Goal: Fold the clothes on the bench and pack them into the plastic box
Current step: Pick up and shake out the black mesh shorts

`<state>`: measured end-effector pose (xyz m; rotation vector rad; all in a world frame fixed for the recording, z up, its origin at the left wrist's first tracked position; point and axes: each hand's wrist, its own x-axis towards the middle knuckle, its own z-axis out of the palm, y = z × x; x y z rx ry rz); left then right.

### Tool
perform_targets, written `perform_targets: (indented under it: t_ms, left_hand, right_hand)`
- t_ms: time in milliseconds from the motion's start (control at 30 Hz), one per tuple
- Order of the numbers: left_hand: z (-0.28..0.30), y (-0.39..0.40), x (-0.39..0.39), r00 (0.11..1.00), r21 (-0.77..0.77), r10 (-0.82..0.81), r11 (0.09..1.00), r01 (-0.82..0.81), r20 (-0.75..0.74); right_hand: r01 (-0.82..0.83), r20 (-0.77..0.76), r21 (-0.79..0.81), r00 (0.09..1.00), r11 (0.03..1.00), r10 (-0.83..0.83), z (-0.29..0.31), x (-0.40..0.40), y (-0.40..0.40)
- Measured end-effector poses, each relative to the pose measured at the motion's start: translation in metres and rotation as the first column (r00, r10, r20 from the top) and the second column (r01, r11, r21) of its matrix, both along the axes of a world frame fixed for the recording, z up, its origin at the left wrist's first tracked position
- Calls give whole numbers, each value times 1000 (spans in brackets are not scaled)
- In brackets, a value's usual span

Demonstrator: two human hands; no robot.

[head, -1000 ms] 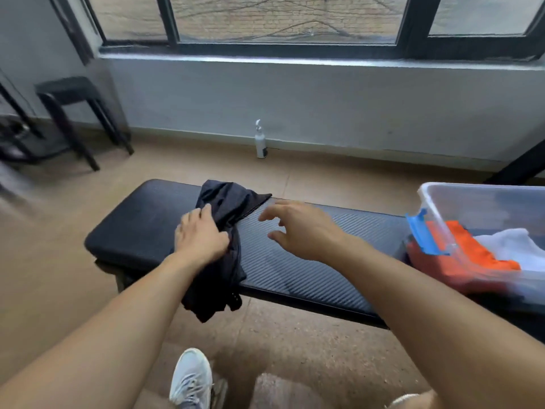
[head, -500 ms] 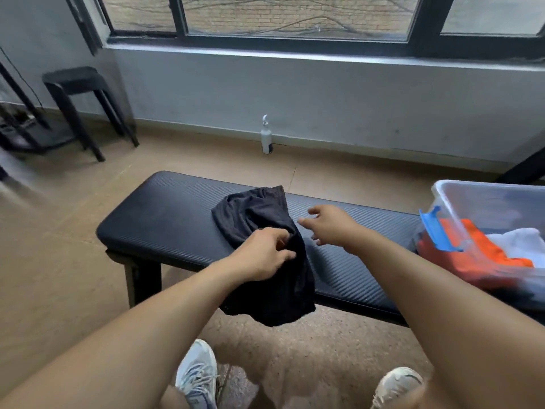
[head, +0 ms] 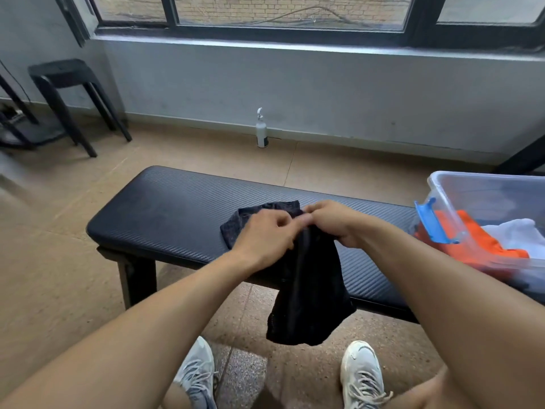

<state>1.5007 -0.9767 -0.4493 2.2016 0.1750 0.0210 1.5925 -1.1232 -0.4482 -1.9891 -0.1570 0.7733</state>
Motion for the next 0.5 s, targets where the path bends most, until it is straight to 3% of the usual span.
perform_targets:
  t_ms: [100,233,400,500]
  left_hand:
    - [-3,28,14,974,60,228,972,-228,7]
    - [-18,52,27,955,33,206,979,-203,-212]
    - [-29,46,28,913,262,54,963,59,-404]
    - [-32,41,31,931,275,47,960,59,-362]
  right_hand:
    - [37,-60,238,998,971,-23,13,3,-5]
    - [-37,-93,383,993,923,79,29,6,-14]
    - [-108,-46,399,989,911,137,34,7,-19]
    - [-158,57,146,987,977,151,35,5,-23]
